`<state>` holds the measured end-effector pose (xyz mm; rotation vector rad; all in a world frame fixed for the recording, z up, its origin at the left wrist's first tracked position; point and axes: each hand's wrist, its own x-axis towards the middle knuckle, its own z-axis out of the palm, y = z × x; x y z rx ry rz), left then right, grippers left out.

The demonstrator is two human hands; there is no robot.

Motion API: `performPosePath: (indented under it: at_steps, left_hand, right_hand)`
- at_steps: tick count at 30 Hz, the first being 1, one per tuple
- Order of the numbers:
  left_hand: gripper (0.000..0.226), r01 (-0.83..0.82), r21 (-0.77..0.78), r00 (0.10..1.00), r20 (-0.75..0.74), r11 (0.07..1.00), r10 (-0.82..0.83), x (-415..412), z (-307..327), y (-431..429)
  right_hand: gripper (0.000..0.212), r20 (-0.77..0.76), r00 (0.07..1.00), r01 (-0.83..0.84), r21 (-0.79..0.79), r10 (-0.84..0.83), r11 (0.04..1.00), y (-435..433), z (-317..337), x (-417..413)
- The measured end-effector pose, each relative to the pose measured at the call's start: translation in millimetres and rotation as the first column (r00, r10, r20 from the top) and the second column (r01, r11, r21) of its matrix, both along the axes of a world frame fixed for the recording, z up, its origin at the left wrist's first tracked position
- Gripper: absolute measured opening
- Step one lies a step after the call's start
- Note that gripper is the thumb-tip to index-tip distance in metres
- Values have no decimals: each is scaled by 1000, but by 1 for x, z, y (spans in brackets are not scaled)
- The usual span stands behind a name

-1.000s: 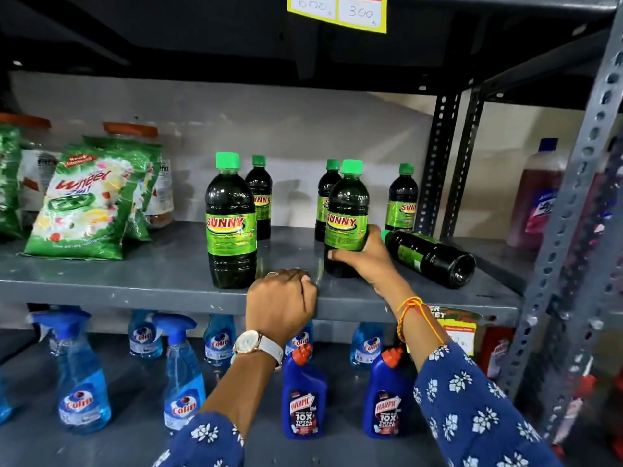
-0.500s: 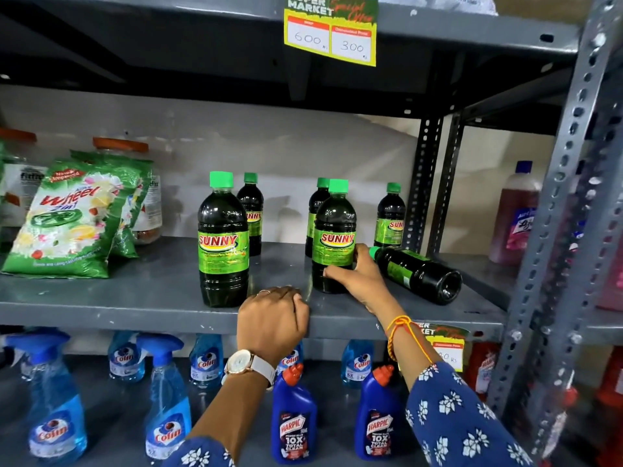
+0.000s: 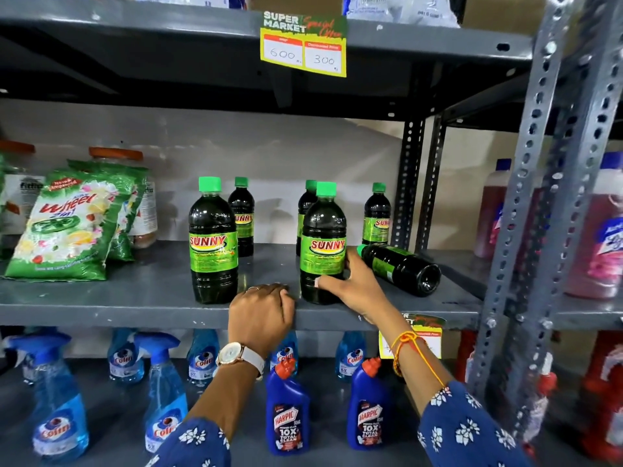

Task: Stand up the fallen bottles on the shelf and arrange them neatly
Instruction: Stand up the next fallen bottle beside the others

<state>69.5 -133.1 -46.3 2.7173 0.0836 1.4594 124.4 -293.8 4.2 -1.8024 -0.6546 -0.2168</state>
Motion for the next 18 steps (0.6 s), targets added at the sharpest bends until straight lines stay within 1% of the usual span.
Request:
performPosePath:
  at_steps: [2, 5, 8, 13, 15, 16, 17, 18]
  left_hand:
    - [39, -4, 2, 1000, -5, 1000, 4, 0, 0, 0]
    - [38, -1, 3, 1000, 9, 1000, 1, 0, 0, -1]
    - [37, 2, -8, 1000, 6, 1000, -2, -1, 1, -1]
    - [40, 19, -23, 999, -41, 1000, -20, 0, 0, -2]
    - [43, 42, -53, 999, 15, 998, -41, 1, -2, 0]
    - [45, 58, -90, 996, 79, 994, -51, 0, -3, -1]
    - [46, 83, -125, 985, 158, 989, -63, -3, -3, -4]
    - [46, 112, -127, 967, 241, 986, -78, -8, -3, -12]
  right_hand:
    - [41, 2, 1000, -6, 1, 6, 1000, -2, 0, -3]
    - [40, 17, 1000, -5, 1, 5, 1000, -4, -1, -4]
    - [43, 12, 1000, -3, 3, 3, 1000, -4, -1, -5]
    - [44, -16, 1000, -14, 3, 14, 1000, -5, -2, -5]
    - [50, -18, 999, -32, -29, 31, 999, -7, 0, -10]
    - [57, -17, 1000, -27, -37, 26, 999, -11, 2, -12]
    - [65, 10, 1000, 16, -24, -16, 1000, -17, 6, -12]
    - [70, 74, 991, 108, 16, -109, 994, -26, 12, -11]
